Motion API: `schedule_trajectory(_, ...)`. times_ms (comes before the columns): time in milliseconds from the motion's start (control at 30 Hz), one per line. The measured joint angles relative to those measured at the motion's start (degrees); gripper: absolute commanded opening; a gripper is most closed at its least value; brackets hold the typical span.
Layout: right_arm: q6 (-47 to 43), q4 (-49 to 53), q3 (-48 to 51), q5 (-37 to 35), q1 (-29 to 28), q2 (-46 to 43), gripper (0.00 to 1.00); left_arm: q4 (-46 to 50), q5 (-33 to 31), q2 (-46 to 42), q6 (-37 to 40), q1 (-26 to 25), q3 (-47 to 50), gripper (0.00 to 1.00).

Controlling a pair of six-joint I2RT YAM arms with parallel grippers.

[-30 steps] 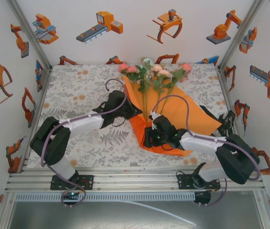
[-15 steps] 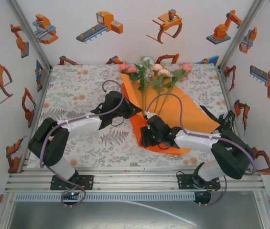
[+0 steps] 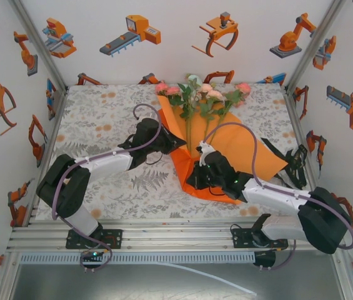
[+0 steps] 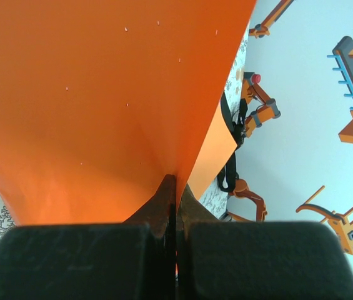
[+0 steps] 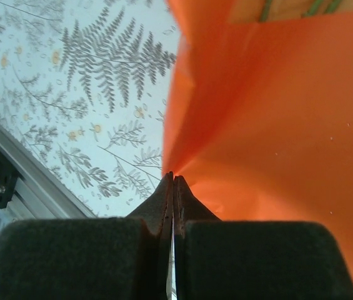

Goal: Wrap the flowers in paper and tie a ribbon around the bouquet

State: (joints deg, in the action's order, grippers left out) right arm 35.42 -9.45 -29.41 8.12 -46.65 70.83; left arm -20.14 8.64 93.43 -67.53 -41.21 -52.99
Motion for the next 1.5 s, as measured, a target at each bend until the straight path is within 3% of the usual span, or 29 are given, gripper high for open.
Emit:
schedule_trajectory(633,3.21,-12.35,0.02,6.1,1.6,16.22,0.0,-0.46,0.98,0.0,0.04,-0.24,0.24,0.0)
schedule_trajectory(800,3.96,-11.43,0.61,6.43,2.4,12.61,0.03,-1.95,1.09,-0.02,0.07,-0.37,0.24,0.0)
schedule_trajectory(1000,4.09,-5.38,3.1,3.61,5.75,-1.4,0.06,-2.97,1.73,0.2,0.07,-0.37,0.24,0.0)
schedule_trajectory(1067,3.74,-2.91,3.65,1.84,6.56,-5.14,0.15,-3.52,2.29,0.55,0.07,-0.39,0.15,0.0)
schedule_trajectory(1167,2.78,0.94,5.55,0.79,7.87,-11.78,0.58,-4.02,3.43,1.77,0.2,-0.48,-0.92,0.0)
schedule_trajectory(1200,2.29,2.16,6.25,1.2,8.11,-13.9,0.62,-4.07,3.69,2.32,0.24,-0.61,-1.46,0.0)
schedule_trajectory(1367,2.8,3.39,6.82,3.69,8.22,-17.2,0.65,-4.26,4.46,3.63,0.24,-1.29,-2.67,0.0)
schedule_trajectory(1500,4.87,0.61,5.7,2.99,8.22,-12.81,0.63,-4.28,4.5,4.42,0.24,-1.62,-3.06,0.02)
